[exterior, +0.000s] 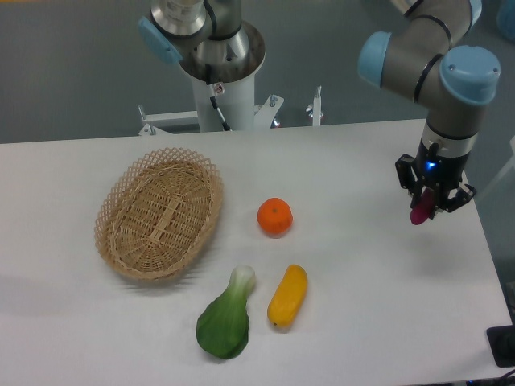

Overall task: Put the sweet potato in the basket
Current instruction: 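Lift the held sweet potato with the gripper and start moving it, then carry the sweet potato over the wicker basket and lower it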

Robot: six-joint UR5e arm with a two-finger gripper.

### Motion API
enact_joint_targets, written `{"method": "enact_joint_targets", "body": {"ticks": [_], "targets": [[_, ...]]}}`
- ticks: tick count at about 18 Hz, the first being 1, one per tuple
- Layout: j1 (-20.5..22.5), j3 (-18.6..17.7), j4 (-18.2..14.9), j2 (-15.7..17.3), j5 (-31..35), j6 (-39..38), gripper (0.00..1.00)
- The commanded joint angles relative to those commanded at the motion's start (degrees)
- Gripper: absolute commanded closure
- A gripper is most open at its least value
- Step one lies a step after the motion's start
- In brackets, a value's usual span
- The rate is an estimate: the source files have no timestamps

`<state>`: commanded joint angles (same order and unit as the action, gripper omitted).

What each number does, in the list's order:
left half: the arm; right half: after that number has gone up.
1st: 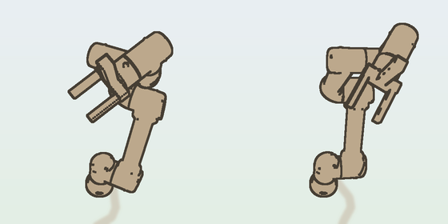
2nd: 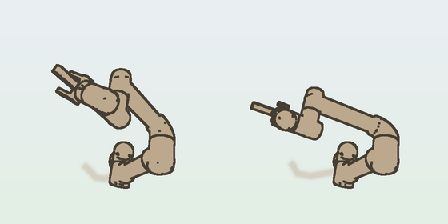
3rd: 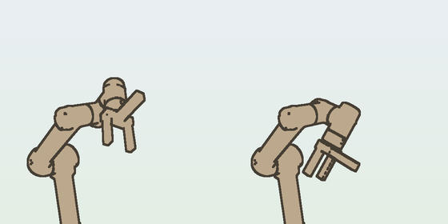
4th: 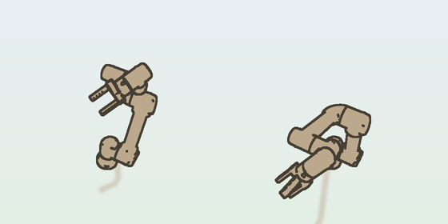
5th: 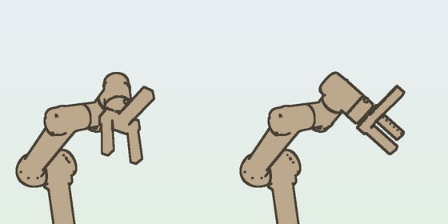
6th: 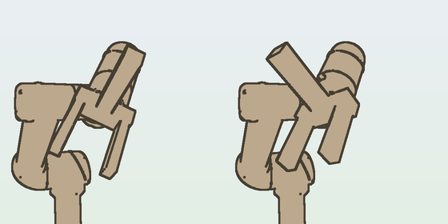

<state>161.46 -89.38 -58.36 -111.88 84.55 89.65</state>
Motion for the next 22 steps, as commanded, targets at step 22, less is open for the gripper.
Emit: {"method": "enact_joint_targets", "body": {"ticks": [22], "targets": [[-13.0,-9.0,1.1,5.0,-0.2,-13.2,0.65]]}}
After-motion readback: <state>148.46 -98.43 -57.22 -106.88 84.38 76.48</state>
